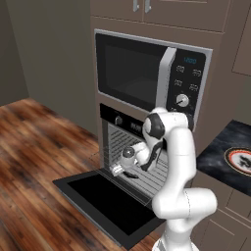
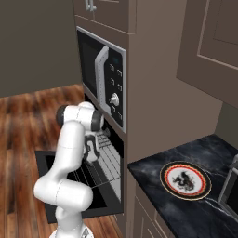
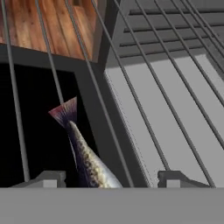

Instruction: Place the fish on the rack of the oven, and slide the rack back inside. Close the oven door.

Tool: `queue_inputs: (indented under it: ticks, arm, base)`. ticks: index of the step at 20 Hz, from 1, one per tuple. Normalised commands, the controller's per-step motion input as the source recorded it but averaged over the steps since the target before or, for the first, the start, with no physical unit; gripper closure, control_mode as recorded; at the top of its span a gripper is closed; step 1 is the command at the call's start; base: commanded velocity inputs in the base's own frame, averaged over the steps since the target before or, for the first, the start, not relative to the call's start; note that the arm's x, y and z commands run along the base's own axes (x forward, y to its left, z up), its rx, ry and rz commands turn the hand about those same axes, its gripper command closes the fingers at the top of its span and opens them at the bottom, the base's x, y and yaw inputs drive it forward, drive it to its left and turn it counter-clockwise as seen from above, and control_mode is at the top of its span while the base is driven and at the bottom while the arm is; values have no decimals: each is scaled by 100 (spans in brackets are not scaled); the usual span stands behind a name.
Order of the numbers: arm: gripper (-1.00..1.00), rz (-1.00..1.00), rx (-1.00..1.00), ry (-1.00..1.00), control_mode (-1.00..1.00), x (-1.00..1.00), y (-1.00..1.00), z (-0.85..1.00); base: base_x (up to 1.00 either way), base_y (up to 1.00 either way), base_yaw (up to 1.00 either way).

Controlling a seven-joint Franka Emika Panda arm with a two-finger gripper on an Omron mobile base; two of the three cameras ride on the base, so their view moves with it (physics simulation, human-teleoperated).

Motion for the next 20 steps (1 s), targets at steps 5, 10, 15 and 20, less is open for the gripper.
queue_inputs:
  ticks: [5,10,15,20]
  arm:
    - [-100,-4,0,-10,-100,-25,0,53]
    - [-100,-1,0,-14,-100,-76,9,51]
    - [-100,0,0,-11,-100,-100,44,26]
    - [-100,0,0,-2,-100,-94,64,32]
  base:
    - [0,0,0]
    - [0,0,0]
    - [0,0,0]
    - [0,0,0]
